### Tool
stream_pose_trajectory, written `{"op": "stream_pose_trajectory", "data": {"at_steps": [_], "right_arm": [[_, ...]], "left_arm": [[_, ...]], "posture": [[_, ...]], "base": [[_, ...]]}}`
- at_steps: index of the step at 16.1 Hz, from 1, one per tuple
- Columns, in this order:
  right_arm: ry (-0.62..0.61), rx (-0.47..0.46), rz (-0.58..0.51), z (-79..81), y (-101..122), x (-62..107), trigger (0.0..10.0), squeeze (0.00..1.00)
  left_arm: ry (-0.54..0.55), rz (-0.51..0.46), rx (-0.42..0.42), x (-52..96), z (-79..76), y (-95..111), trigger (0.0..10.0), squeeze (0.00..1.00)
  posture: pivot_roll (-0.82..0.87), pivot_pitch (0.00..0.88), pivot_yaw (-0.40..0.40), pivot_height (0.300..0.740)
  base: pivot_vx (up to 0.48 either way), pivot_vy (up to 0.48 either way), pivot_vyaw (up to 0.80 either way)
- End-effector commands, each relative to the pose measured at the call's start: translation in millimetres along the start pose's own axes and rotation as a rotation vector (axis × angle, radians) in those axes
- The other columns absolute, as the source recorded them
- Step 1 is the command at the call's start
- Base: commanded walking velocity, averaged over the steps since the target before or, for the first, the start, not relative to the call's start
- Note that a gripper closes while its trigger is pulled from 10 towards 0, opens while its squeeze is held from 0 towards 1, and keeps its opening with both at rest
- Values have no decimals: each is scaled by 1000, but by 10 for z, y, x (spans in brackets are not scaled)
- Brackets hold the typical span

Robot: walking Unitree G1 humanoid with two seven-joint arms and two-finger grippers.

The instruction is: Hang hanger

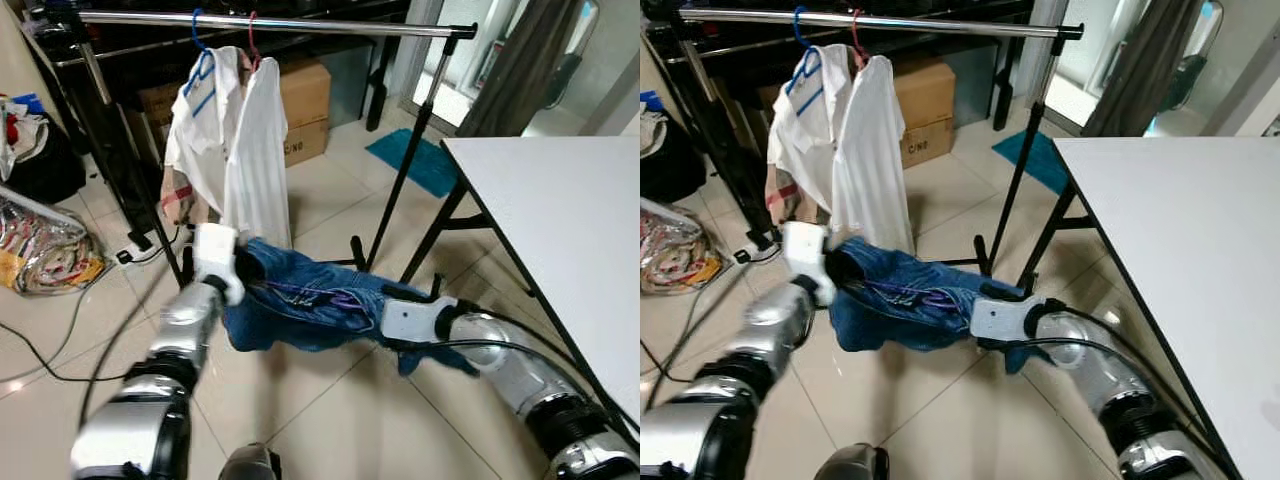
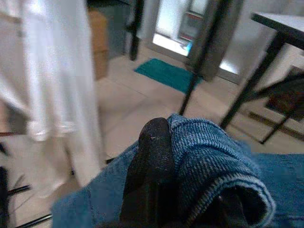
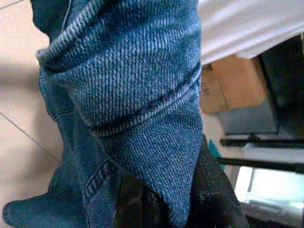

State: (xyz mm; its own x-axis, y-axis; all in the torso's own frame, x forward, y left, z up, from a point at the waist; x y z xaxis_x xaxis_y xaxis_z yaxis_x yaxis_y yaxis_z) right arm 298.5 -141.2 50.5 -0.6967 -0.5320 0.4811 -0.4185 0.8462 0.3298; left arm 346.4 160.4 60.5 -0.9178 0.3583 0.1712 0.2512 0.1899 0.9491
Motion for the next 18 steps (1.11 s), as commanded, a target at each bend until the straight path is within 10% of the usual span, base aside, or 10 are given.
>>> {"op": "stream_pose_trajectory", "data": {"at_steps": [1, 18], "right_arm": [[-4, -28, 9, -16, 3, 13, 10000, 0], [-80, -544, 32, -50, 284, -406, 10000, 0]], "left_arm": [[-27, -24, -26, -60, -63, 93, 10000, 0], [-431, 47, -400, -285, -1168, -134, 10000, 0]], "posture": [[240, 17, -33, 740], [245, 12, -24, 740]], "base": [[0, 0, 0], [0, 0, 0]]}}
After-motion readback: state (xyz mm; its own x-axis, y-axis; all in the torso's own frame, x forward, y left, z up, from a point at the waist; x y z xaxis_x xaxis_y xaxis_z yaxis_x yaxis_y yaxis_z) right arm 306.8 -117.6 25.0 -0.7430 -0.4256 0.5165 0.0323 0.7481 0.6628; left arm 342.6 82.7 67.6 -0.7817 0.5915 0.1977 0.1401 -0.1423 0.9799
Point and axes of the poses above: a point about 5 cm out from each wrist's last joint towards the gripper, its own x axis pointing back from the gripper into the wrist, its own y axis along the axis of the wrist's last joint, z = x × y, the point moved 1 cm from there along -x, pointing out of the wrist towards the gripper, and after that the axes turned 12 degrees about x, right-handed, at the moved point
